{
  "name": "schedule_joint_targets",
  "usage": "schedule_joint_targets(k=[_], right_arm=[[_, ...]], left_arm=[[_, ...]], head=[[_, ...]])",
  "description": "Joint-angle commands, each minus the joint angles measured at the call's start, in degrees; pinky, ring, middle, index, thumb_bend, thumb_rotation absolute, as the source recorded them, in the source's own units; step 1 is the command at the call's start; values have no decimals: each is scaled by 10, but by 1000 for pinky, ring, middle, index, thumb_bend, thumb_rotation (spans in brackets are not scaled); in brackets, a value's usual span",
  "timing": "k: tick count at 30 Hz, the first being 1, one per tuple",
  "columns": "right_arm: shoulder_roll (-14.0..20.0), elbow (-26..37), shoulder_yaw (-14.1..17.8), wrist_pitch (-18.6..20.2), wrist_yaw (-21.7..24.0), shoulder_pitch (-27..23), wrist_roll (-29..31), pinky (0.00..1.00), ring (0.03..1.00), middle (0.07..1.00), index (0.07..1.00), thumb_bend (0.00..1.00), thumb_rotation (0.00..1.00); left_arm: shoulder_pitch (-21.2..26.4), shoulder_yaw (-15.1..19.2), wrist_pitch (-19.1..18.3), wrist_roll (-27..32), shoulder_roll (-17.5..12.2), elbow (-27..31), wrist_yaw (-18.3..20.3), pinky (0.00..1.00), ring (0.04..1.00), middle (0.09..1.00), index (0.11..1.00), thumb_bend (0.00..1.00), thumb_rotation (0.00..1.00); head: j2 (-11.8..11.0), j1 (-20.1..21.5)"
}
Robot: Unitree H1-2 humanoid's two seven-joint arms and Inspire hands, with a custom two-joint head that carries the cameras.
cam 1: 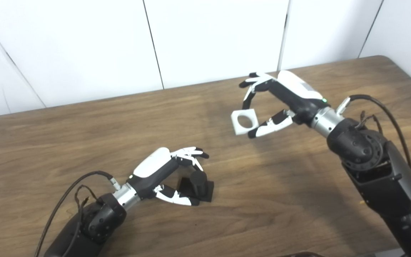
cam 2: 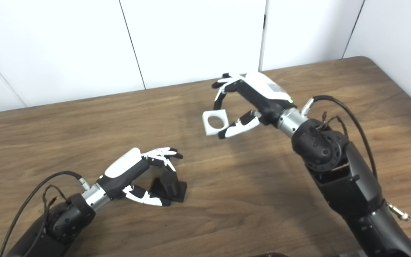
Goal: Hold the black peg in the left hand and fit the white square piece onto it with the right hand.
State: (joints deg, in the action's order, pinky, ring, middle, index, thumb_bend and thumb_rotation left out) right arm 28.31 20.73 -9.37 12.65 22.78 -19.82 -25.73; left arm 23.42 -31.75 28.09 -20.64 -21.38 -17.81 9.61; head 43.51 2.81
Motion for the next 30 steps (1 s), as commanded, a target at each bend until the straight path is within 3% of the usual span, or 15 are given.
schedule_joint_targets(k=[1,11,19,30], right_arm=[[-5,34,2,4,4,-12,6,834,950,839,480,519,143],[-27,65,-23,31,45,-6,18,848,954,849,479,519,143],[-46,62,-46,31,55,-2,16,831,941,842,478,520,144],[-73,52,-78,30,65,-1,2,952,961,847,478,519,145]], left_arm=[[-14,-18,-24,-47,-3,-38,43,805,907,853,493,521,74],[-9,-20,-29,-49,2,-41,47,813,909,859,493,520,76],[-7,-20,-33,-51,5,-35,50,805,905,855,493,521,75],[-8,-19,-32,-54,12,-34,47,801,900,850,493,520,78]], head=[[1,-1],[5,-11],[8,-21],[12,-31]])
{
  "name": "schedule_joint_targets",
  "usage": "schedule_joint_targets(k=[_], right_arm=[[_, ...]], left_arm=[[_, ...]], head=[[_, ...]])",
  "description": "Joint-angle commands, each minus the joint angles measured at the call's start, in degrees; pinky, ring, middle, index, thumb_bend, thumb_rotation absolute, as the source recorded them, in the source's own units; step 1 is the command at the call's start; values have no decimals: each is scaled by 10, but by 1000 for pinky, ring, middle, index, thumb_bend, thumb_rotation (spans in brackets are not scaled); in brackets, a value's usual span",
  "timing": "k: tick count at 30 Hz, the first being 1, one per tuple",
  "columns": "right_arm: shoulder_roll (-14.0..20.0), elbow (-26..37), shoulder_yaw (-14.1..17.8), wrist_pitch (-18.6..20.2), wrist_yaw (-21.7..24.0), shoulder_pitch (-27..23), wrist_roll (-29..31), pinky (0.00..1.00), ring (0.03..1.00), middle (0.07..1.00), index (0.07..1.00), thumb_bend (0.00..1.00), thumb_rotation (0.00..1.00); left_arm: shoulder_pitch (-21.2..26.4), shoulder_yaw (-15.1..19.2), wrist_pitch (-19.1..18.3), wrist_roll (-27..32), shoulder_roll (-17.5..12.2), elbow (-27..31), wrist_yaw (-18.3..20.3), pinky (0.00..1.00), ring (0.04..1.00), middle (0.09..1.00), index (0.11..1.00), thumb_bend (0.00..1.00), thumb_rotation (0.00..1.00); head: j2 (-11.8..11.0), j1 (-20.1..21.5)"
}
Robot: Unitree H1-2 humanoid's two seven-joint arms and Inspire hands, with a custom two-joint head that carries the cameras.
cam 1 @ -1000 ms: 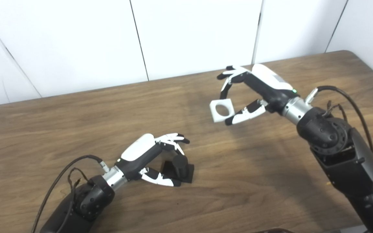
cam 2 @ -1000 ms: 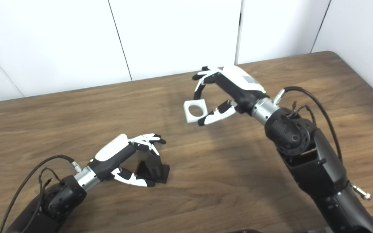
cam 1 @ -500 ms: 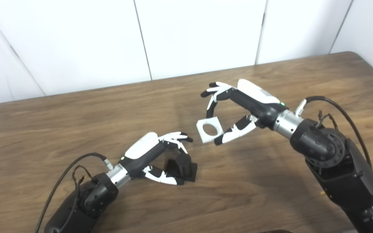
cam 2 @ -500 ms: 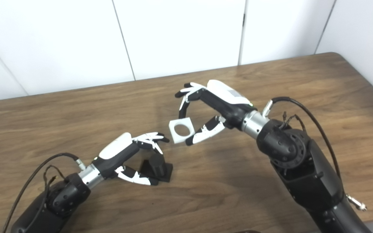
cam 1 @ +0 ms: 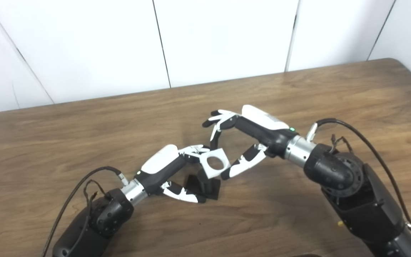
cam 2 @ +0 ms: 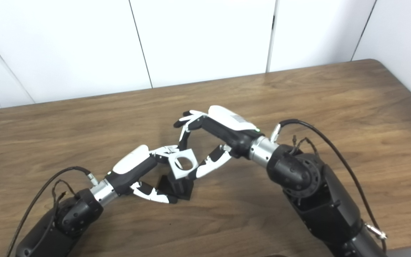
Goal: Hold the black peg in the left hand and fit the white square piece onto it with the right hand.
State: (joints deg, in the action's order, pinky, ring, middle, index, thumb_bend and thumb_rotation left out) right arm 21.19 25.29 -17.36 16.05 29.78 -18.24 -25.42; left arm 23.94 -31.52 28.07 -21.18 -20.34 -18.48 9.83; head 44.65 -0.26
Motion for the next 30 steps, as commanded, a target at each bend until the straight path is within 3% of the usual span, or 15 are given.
schedule_joint_targets(k=[1,16,30], right_arm=[[-4,5,-1,-4,-4,-17,-3,970,963,847,478,519,145],[-6,-4,-39,5,40,-70,-41,1000,969,847,478,518,143],[-7,-15,-48,7,65,-99,-55,1000,952,839,478,518,143]], left_arm=[[-13,-22,-33,-51,2,-27,45,801,900,850,493,520,78],[-12,-25,-50,-59,9,-23,51,822,906,861,493,520,79],[-18,-25,-61,-62,8,-6,55,819,907,861,494,519,80]], head=[[1,-2],[4,-16],[8,-19]])
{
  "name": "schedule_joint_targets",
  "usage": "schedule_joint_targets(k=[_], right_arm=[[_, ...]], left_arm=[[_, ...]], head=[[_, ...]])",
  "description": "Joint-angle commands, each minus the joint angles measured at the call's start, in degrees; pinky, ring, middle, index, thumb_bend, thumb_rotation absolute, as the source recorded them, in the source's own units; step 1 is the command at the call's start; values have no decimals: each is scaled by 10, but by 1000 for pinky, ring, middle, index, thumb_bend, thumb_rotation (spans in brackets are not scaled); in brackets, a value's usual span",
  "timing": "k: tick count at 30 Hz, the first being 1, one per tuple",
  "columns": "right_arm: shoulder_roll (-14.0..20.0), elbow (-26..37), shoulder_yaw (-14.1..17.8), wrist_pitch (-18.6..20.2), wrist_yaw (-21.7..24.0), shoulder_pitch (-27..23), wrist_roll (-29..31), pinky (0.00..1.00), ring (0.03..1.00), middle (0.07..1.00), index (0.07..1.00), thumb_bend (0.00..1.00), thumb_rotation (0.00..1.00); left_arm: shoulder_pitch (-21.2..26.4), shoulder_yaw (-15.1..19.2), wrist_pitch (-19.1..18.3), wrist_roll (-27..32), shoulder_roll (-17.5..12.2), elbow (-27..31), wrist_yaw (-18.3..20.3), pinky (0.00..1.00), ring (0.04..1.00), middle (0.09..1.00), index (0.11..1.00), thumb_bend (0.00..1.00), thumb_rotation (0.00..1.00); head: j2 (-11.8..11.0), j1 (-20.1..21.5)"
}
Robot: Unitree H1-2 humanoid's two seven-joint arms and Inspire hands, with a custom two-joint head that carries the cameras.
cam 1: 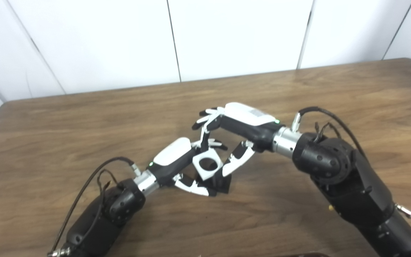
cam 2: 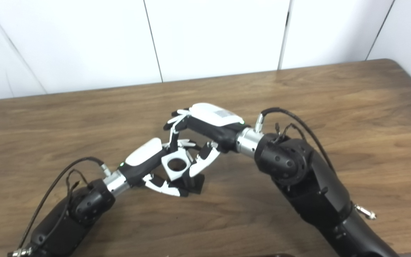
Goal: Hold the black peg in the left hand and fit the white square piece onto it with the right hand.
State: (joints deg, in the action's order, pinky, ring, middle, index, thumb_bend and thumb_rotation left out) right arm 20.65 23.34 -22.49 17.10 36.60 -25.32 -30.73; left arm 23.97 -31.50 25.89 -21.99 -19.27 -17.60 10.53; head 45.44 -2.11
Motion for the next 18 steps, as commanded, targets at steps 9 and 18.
schedule_joint_targets(k=[9,18], right_arm=[[11,-1,6,-14,4,-28,-1,1000,945,834,478,519,142],[32,0,8,-14,23,-40,-1,1000,950,839,478,518,143]], left_arm=[[-18,-23,-41,-50,-4,-13,52,816,907,861,493,520,80],[-20,-19,-31,-48,-5,-14,48,801,902,854,493,520,79]], head=[[4,3],[6,5]])
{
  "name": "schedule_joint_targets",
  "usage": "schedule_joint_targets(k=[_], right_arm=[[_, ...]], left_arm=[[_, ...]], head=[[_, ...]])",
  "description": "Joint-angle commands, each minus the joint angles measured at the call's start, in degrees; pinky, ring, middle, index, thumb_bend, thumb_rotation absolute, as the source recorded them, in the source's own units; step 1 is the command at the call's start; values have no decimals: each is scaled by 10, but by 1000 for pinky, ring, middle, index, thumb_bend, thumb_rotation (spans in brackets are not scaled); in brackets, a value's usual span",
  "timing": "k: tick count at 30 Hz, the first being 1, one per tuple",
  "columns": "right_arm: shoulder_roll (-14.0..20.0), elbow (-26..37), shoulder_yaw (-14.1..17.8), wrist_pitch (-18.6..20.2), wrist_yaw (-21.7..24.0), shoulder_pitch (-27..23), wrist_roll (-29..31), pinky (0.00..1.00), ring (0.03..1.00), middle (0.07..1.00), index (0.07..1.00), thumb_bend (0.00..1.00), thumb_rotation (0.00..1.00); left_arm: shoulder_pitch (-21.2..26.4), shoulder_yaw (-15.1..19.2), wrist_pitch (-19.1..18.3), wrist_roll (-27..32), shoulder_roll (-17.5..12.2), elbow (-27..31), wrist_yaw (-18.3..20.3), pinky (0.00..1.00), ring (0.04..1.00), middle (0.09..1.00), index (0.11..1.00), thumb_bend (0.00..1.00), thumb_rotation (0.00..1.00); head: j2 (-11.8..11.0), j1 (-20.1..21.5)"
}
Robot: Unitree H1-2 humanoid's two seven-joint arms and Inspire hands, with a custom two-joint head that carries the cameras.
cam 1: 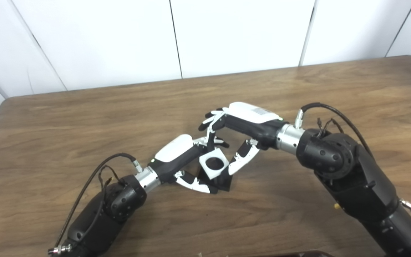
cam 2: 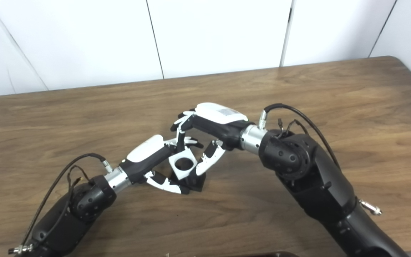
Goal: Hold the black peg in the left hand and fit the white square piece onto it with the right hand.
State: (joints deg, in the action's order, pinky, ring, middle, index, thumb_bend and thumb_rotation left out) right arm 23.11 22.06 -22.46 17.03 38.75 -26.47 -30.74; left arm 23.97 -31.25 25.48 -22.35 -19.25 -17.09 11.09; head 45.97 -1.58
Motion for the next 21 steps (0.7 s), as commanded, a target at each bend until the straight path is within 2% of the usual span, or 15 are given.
schedule_joint_targets(k=[1,7,21], right_arm=[[10,12,8,-13,3,-30,0,1000,951,840,479,518,143],[18,14,8,-14,8,-31,-2,1000,952,840,480,518,141],[12,6,8,-15,-2,-15,2,1000,944,835,479,518,143]], left_arm=[[-20,-21,-26,-45,-5,-19,42,797,899,852,493,520,79],[-19,-21,-22,-47,-5,-21,41,793,896,850,493,520,78],[-20,-20,-29,-48,-1,-14,42,806,895,848,493,520,80]], head=[[1,0],[1,1],[6,-6]])
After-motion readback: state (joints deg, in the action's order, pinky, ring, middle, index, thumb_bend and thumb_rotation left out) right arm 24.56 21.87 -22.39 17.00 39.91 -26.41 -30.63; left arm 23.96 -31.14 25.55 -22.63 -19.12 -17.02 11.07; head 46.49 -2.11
